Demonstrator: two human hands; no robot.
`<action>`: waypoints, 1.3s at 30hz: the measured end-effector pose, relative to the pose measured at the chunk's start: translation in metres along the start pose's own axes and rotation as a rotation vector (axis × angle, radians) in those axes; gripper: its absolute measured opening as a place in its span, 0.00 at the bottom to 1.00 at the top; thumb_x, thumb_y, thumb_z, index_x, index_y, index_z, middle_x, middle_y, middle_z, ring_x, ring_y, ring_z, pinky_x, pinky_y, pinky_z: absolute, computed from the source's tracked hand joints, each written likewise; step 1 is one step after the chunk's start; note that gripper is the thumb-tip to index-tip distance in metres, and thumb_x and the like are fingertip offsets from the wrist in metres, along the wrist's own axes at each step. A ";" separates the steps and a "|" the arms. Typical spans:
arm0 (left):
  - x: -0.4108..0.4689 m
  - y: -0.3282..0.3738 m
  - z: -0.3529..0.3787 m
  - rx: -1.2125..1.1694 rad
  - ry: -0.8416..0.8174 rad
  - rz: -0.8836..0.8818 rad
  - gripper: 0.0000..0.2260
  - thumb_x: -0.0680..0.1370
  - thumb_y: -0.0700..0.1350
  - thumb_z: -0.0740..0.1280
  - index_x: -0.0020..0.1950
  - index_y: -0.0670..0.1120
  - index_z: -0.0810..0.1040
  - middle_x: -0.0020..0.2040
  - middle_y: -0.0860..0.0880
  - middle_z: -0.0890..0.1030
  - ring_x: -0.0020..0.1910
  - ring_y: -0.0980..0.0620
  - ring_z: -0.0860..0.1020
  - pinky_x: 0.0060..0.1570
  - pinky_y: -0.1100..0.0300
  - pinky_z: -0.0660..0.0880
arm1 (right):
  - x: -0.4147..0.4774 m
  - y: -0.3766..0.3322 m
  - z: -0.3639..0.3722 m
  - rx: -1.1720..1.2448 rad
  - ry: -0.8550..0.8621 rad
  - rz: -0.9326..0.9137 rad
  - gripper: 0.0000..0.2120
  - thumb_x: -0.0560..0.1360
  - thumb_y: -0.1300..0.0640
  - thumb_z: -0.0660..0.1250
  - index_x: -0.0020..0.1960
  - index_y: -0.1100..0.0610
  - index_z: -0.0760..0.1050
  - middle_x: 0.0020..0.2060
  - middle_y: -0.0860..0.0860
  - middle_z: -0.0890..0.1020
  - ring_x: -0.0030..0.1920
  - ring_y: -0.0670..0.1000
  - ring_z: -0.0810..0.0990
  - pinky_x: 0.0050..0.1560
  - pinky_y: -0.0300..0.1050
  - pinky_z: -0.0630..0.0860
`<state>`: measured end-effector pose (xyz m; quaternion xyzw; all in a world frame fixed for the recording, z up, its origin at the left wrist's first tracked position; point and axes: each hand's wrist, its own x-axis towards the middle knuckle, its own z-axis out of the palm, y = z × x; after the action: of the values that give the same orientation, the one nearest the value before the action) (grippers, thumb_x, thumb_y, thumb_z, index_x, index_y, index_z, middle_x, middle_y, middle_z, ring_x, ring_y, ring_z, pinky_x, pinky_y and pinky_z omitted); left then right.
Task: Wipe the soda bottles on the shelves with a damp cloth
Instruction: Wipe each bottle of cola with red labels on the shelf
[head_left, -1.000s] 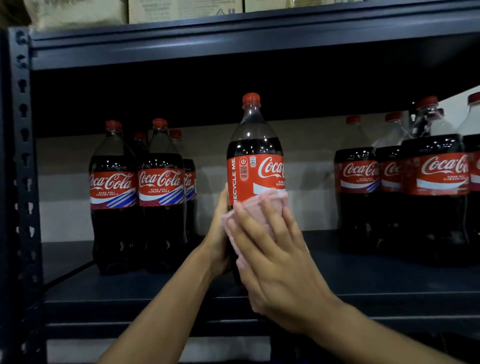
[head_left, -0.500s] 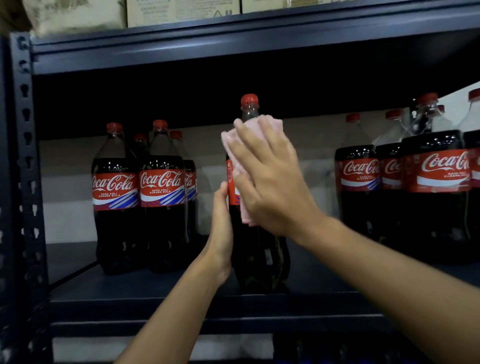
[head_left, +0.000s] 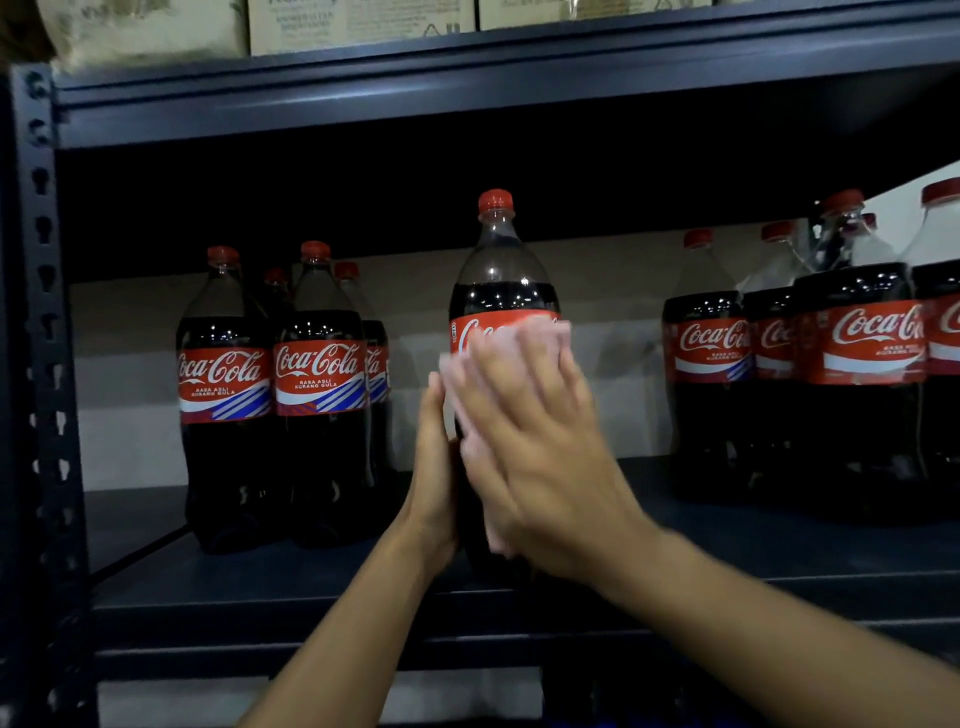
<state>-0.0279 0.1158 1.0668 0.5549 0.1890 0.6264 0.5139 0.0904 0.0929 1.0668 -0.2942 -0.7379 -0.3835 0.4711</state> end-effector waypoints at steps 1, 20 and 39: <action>-0.002 -0.002 -0.001 -0.001 -0.030 0.018 0.31 0.85 0.66 0.48 0.72 0.49 0.79 0.68 0.43 0.83 0.70 0.47 0.80 0.73 0.49 0.74 | 0.019 0.007 -0.004 0.044 0.009 0.064 0.28 0.83 0.50 0.53 0.82 0.55 0.61 0.82 0.55 0.57 0.83 0.58 0.47 0.81 0.60 0.48; 0.016 -0.011 0.057 -0.328 0.045 -0.042 0.38 0.80 0.72 0.57 0.61 0.40 0.87 0.61 0.39 0.85 0.56 0.44 0.87 0.55 0.53 0.84 | -0.037 0.013 -0.042 0.408 0.060 0.467 0.27 0.82 0.47 0.56 0.80 0.50 0.65 0.79 0.46 0.67 0.78 0.41 0.61 0.78 0.41 0.59; 0.004 -0.016 0.080 -0.126 -0.047 -0.160 0.37 0.83 0.70 0.53 0.35 0.42 0.82 0.29 0.45 0.80 0.27 0.51 0.81 0.28 0.63 0.80 | -0.040 0.028 -0.054 0.262 0.523 0.293 0.12 0.75 0.51 0.68 0.54 0.55 0.85 0.49 0.51 0.83 0.48 0.57 0.79 0.51 0.57 0.73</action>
<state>0.0512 0.0991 1.0806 0.5193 0.1807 0.5807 0.6004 0.1537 0.0592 1.0521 -0.2255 -0.5849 -0.2760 0.7286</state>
